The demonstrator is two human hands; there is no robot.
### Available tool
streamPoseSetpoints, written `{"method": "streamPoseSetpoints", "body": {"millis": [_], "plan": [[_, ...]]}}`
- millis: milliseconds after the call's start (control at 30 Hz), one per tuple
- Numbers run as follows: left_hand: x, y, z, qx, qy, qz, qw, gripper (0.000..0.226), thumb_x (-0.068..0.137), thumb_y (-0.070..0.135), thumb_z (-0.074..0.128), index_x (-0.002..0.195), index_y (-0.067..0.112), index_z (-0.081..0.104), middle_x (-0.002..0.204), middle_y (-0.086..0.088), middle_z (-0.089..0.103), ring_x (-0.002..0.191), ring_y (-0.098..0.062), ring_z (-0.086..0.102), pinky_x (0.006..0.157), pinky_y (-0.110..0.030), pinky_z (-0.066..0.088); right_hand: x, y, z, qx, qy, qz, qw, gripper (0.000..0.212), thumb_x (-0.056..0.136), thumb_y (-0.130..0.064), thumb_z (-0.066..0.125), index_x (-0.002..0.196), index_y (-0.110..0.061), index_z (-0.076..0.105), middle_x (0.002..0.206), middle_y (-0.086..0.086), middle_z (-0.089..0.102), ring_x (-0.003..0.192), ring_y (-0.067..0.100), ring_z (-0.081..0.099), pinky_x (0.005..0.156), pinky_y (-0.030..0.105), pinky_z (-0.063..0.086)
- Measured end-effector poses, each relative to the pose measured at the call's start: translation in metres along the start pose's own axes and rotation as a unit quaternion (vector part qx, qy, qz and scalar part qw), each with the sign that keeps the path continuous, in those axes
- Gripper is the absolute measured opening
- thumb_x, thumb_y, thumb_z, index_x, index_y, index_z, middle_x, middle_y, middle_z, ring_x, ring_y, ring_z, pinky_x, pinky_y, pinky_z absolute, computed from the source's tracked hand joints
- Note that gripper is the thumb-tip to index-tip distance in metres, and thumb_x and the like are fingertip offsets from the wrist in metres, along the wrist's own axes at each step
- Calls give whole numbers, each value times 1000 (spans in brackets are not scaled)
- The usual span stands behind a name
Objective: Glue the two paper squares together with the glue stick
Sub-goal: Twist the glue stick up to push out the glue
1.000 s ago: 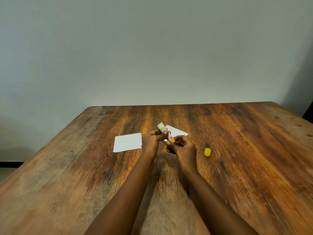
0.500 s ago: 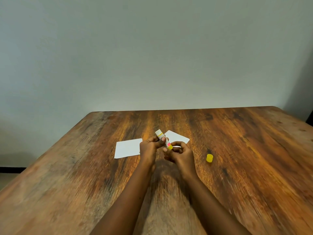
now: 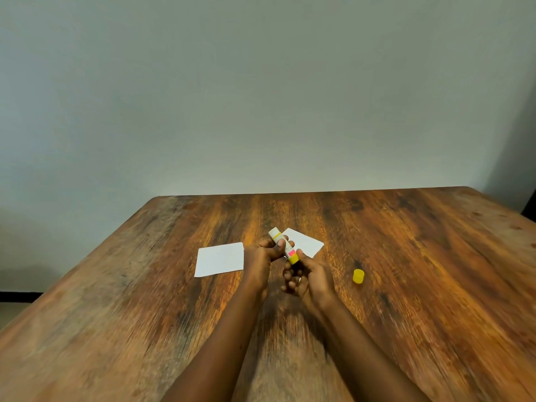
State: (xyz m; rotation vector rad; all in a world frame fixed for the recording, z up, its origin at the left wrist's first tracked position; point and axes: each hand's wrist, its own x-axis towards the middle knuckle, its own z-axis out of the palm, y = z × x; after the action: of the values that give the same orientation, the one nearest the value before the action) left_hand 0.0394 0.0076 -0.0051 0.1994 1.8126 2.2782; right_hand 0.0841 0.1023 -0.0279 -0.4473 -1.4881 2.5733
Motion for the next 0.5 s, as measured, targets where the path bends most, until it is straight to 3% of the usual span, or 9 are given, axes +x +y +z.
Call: {"method": "streamPoseSetpoints", "body": {"millis": [100,167,233,300,367,400,467,500], "plan": [[2,2,0,-2,15,0,1000,17,90,9,55,89,15,71,95,-2,73,87,-10,68,70,-22,50,-2,8,-1,-147,33,-180,972,11,89,-20,61,92,-10,64,74,2,64,64,13,61,60,25,53],[3,2,-1,8,26,4,1000,15,89,12,57,89,16,72,92,1,73,86,-8,67,71,-24,51,-1,12,-5,-254,89,-268,925,14,78,-17,74,86,-19,63,77,-8,64,69,5,62,64,21,54],[3,2,-1,16,34,7,999,17,88,13,59,100,10,71,98,0,71,91,-11,66,79,-28,52,-1,13,-5,-303,113,-314,893,18,75,-15,77,80,-22,62,73,-10,64,66,3,62,62,17,52],[3,4,0,24,33,6,999,21,87,14,60,105,7,70,105,-3,71,98,-16,65,87,-32,50,-1,13,-2,-321,112,-327,882,14,78,-13,74,82,-19,63,73,-6,64,66,7,61,61,18,51],[2,5,0,32,22,10,999,16,88,12,59,97,9,72,107,-6,72,100,-15,64,88,-30,47,0,10,-1,-332,106,-304,887,8,83,-9,68,82,-15,62,70,-5,61,62,9,56,58,19,46],[1,5,-1,38,16,12,999,15,88,10,58,91,11,73,104,-6,72,97,-12,64,84,-27,46,1,8,0,-308,98,-267,908,5,87,-8,63,83,-11,63,68,-3,59,59,10,53,56,21,44],[1,5,-1,37,5,16,999,18,89,7,55,87,12,72,98,-4,73,86,-4,66,70,-19,47,3,5,1,-121,58,-123,983,13,93,-6,51,92,0,62,65,4,57,53,12,49,50,23,42],[1,5,-1,32,-1,15,999,18,90,6,54,89,10,71,96,-3,73,80,-2,67,64,-17,49,2,2,2,15,26,-34,999,17,96,-6,45,96,3,59,64,8,56,50,12,48,45,22,42]]}}
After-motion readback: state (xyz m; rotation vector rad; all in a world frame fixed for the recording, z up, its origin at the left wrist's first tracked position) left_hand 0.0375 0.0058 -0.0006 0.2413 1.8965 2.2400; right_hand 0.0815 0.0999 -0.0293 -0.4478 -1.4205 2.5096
